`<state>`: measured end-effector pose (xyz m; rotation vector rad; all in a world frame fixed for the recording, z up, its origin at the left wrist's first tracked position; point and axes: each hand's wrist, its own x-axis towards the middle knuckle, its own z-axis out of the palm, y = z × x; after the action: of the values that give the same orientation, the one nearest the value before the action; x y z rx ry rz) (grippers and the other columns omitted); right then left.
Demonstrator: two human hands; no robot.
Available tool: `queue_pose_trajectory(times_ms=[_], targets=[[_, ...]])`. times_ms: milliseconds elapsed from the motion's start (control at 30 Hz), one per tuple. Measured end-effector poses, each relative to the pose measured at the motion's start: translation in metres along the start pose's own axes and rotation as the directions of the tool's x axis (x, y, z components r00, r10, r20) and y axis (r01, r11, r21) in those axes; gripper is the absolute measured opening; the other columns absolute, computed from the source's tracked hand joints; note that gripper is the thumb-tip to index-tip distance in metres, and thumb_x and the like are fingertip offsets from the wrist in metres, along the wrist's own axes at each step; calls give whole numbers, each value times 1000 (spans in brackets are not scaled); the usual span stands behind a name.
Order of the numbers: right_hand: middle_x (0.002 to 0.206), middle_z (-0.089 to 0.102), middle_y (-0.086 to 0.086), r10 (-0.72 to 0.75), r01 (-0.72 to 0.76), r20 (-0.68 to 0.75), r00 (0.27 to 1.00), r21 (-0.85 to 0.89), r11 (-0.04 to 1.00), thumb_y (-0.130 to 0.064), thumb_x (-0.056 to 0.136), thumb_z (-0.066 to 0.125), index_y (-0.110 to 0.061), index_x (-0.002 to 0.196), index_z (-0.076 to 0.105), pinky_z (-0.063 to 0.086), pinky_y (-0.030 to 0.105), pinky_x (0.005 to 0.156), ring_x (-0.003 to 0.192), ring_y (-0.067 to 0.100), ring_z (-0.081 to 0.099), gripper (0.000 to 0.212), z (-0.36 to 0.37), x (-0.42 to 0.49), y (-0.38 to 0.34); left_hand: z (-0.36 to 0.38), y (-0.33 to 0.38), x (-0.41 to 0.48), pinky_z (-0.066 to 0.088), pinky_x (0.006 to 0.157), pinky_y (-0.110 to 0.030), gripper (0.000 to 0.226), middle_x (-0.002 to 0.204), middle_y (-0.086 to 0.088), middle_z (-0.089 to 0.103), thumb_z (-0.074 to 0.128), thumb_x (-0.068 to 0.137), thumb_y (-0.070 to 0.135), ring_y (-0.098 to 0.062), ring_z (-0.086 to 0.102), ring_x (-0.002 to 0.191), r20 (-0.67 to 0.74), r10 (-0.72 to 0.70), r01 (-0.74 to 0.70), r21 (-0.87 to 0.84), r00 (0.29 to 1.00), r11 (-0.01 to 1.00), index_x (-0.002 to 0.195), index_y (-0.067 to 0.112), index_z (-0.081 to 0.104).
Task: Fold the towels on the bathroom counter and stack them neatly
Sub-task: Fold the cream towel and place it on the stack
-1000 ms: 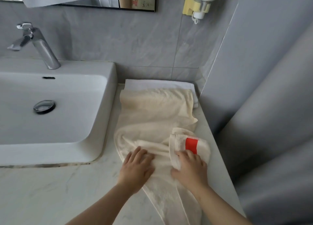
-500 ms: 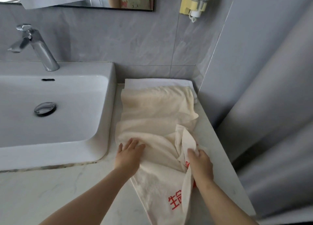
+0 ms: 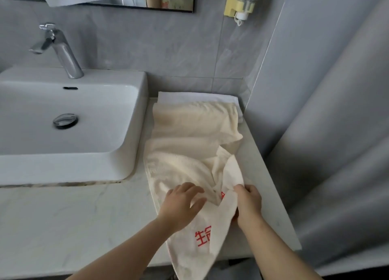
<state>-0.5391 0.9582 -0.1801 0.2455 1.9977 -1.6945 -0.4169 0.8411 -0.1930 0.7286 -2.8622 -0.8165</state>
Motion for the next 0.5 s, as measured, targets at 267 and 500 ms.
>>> queue_pose_trajectory(times_ms=[267, 500], targets=[[95, 65, 8, 98, -111, 103, 990, 132, 985, -14, 86, 55, -13, 97, 61, 50, 34, 70, 86, 25, 62, 12, -60, -31, 18, 31, 34, -46, -14, 113, -54, 108, 158, 2, -16, 40, 71, 83, -20, -25, 142, 389, -141, 18, 304, 910, 952, 151, 24, 0], [89, 67, 8, 152, -220, 293, 944, 215, 952, -24, 93, 54, -13, 94, 60, 53, 35, 64, 81, 24, 64, 13, -79, -61, 29, 50, 65, -91, -9, 113, -59, 126, 153, -7, -28, 52, 66, 81, -25, -30, 139, 310, -225, 110, 347, 924, 931, 149, 14, -13]])
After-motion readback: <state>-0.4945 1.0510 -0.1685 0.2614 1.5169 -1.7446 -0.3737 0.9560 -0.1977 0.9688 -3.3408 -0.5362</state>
